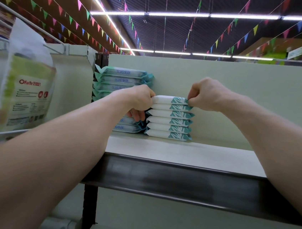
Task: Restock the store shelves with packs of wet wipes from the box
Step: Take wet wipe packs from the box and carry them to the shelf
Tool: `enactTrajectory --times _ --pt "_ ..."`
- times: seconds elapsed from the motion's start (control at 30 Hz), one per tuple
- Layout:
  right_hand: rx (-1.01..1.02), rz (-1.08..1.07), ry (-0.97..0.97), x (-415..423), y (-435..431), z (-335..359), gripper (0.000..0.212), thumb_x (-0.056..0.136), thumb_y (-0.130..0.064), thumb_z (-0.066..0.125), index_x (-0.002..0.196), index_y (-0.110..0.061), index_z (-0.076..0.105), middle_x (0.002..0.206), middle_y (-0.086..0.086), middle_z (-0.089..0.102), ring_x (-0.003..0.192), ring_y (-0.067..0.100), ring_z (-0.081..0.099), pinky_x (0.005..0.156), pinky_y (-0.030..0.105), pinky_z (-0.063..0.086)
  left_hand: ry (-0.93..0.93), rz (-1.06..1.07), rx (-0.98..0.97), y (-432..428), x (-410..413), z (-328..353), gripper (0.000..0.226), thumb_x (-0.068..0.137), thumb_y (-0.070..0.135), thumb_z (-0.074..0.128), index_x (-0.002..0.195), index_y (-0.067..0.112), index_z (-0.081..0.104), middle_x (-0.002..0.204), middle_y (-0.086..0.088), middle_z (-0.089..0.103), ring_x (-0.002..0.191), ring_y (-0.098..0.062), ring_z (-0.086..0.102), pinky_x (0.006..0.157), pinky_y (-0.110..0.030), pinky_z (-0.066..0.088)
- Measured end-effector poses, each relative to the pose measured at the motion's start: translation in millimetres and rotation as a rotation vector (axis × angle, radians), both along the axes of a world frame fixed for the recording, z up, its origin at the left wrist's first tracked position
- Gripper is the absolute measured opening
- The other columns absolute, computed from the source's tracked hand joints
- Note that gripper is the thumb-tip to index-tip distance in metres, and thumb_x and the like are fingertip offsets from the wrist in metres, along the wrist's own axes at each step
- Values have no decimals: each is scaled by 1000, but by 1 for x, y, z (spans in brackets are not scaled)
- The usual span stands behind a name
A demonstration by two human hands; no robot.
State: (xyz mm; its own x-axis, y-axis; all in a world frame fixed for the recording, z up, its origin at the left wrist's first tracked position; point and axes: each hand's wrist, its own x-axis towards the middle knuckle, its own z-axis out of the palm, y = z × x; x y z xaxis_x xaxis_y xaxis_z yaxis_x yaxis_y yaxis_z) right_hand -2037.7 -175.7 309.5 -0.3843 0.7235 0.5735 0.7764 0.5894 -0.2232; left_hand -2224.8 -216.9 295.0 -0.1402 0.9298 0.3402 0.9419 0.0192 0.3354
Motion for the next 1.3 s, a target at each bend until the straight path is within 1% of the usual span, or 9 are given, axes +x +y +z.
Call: enactTrajectory --times 0.07,0.17,0.47,0.6,0.8,0.93,1.1,1.2,1.3 --pt "-85 21 -32 1 0 -3 15 87 -20 67 98 -21 57 91 -4 56 84 13 55 63 23 44 -20 -21 -17 0 -1 -1 37 100 24 28 129 23 51 75 -8 74 60 -20 70 62 -28 56" --pt "-114 0 -48 2 1 -7 29 85 -23 71 107 -22 51 98 -3 53 93 18 54 72 27 44 -8 -43 -17 0 -1 -2 38 95 21 35 130 23 48 74 -7 73 60 -20 70 63 -29 57" --pt "30 -49 -183 -11 -3 -10 15 92 -11 60 106 -13 56 107 6 58 91 21 53 78 30 47 32 -14 15 2 2 -5 36 96 15 35 129 20 49 76 -9 72 60 -22 68 66 -32 58" --pt "37 -81 -267 -10 -10 -7 16 91 -16 61 107 -15 56 108 4 59 93 21 55 86 35 50 83 35 1 -3 7 -3 32 96 15 34 125 16 48 77 -10 71 65 -25 71 67 -37 60" --pt "67 -57 -272 7 -29 -3 26 92 -18 58 118 -17 59 115 4 59 97 20 53 78 29 42 170 99 46 -16 25 -2 42 94 13 40 136 14 39 76 -7 69 63 -22 71 70 -39 61" --pt "73 -24 -247 25 -41 -10 26 93 -16 57 119 -16 60 113 3 59 96 20 52 77 27 39 202 116 122 -27 46 -4 38 94 14 43 132 12 48 75 -5 69 63 -20 70 69 -37 61" --pt "52 -23 -204 54 -62 -20 25 94 -16 56 118 -14 63 114 3 63 103 21 58 88 29 46 187 59 135 -34 84 -11 30 95 12 44 118 4 62 76 -8 70 66 -22 70 70 -38 61" --pt "42 -80 -202 79 -76 -24 23 93 -17 59 114 -15 66 110 2 66 100 21 60 85 29 47 171 -13 140 -39 115 -14 27 94 13 45 107 4 67 77 -9 70 65 -21 69 68 -35 61" --pt "35 -169 -210 107 -93 -27 21 91 -18 61 111 -16 68 107 2 67 97 22 61 84 32 50 153 -104 150 -42 148 -15 25 96 15 47 109 5 65 80 -8 68 69 -21 68 69 -34 60"
